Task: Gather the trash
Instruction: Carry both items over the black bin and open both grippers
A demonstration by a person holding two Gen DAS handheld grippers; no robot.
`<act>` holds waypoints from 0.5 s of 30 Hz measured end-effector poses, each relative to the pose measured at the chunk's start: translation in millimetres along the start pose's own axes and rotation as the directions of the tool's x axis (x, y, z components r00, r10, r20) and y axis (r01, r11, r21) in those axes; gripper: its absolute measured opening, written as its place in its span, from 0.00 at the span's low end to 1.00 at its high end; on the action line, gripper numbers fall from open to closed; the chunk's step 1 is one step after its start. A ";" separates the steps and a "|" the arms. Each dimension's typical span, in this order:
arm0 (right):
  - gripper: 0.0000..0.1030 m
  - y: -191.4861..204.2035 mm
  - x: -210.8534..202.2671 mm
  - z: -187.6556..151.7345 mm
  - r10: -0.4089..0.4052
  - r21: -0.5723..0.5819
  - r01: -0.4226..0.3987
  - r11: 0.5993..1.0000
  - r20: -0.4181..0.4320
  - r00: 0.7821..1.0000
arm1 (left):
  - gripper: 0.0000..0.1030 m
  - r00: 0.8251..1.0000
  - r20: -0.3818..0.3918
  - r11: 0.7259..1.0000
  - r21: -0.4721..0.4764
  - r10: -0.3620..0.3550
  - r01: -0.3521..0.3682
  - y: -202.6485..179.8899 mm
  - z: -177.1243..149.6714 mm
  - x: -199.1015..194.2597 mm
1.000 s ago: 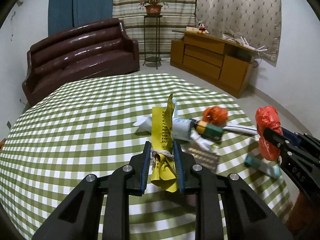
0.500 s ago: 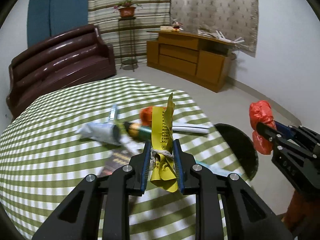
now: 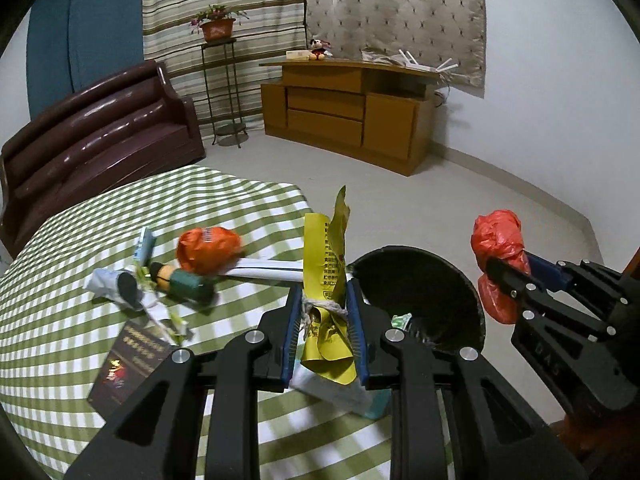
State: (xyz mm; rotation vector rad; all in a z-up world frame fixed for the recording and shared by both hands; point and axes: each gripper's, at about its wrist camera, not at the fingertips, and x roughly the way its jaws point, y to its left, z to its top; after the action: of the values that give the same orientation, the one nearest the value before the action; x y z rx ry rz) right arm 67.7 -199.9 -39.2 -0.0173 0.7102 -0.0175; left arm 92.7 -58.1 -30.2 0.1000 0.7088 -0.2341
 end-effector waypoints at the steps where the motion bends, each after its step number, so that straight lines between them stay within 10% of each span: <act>1: 0.22 -2.9 1.3 -1.1 0.000 0.002 0.000 1.000 -0.002 1.000 | 0.23 1.000 -0.002 1.000 0.003 0.001 -0.001 -2.6 -0.7 1.7; 15: 0.22 -26.9 19.7 -1.4 0.013 0.042 -0.013 0.999 -0.012 1.000 | 0.23 0.999 -0.035 0.999 0.045 0.000 0.002 -40.6 2.5 29.3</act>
State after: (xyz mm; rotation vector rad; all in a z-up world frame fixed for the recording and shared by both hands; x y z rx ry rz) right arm 81.5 -227.2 -52.5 0.0278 0.7223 -0.0201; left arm 105.8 -103.1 -48.0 0.1466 0.7382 -0.2497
